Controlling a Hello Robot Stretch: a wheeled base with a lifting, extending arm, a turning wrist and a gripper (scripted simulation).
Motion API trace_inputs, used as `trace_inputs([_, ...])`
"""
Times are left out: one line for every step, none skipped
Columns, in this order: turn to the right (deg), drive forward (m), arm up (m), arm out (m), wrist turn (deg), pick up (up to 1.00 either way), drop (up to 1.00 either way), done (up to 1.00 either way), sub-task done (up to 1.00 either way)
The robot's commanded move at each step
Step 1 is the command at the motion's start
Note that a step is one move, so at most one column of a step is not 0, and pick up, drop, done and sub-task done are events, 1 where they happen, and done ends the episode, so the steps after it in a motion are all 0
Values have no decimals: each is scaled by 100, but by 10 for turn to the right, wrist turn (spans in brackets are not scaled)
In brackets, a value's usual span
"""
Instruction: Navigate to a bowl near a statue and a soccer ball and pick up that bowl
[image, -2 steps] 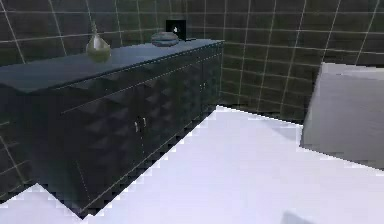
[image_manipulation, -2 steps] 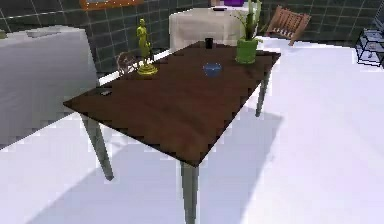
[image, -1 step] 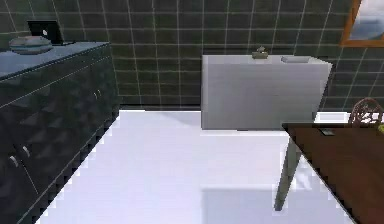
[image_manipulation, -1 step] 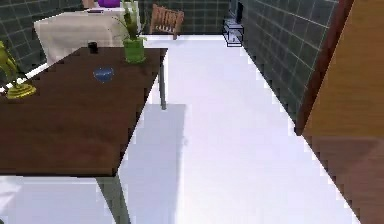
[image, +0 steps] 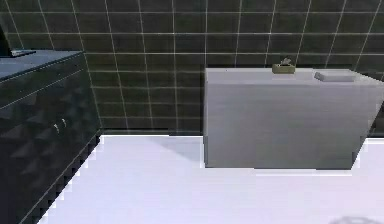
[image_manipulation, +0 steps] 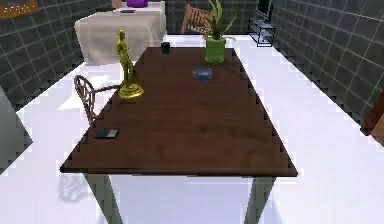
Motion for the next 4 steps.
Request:
trace_inputs([450,0,0,0,0,0,0,0,0])
trace_inputs([-420,0,0,0,0,0,0,0,0])
trace_inputs([0,75,0,0,0,0,0,0,0])
trace_inputs([360,0,0,0,0,0,0,0,0])
